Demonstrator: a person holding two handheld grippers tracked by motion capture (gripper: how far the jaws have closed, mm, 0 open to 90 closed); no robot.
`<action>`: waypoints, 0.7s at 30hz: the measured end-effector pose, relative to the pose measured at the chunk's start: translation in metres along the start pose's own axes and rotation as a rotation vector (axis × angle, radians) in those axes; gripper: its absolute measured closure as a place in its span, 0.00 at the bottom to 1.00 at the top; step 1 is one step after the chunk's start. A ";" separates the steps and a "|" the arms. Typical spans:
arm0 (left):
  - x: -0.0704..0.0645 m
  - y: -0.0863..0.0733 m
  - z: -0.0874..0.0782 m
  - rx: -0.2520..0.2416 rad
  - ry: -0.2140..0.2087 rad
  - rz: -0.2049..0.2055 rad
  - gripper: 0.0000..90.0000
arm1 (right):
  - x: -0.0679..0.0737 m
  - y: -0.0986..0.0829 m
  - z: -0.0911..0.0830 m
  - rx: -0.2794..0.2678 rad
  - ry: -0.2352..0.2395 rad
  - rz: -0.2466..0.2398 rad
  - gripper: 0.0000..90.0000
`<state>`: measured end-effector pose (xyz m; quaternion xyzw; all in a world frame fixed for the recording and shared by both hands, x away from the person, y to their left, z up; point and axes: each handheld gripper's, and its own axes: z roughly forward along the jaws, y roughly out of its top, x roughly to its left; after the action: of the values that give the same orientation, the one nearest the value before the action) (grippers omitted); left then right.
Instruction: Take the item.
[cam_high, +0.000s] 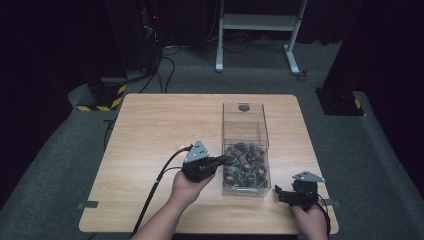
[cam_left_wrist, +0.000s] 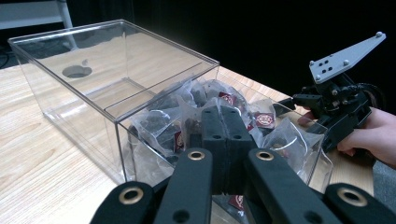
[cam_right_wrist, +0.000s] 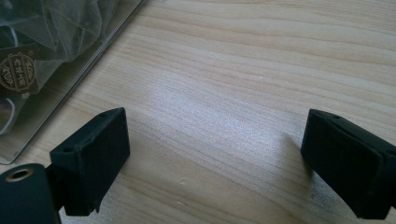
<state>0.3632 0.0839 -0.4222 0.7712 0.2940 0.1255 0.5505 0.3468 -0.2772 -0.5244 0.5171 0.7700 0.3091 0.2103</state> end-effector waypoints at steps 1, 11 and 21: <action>0.001 0.000 -0.001 -0.001 0.000 0.002 1.00 | 0.000 0.000 0.000 0.000 0.000 -0.002 0.09; 0.006 -0.001 -0.011 -0.012 0.016 -0.005 1.00 | 0.000 0.000 0.000 0.000 0.000 0.000 0.09; 0.012 -0.004 -0.022 -0.023 0.038 -0.011 1.00 | 0.000 0.000 0.000 0.000 0.000 0.000 0.09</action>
<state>0.3603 0.1086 -0.4198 0.7606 0.3072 0.1408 0.5543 0.3468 -0.2771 -0.5244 0.5173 0.7699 0.3091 0.2100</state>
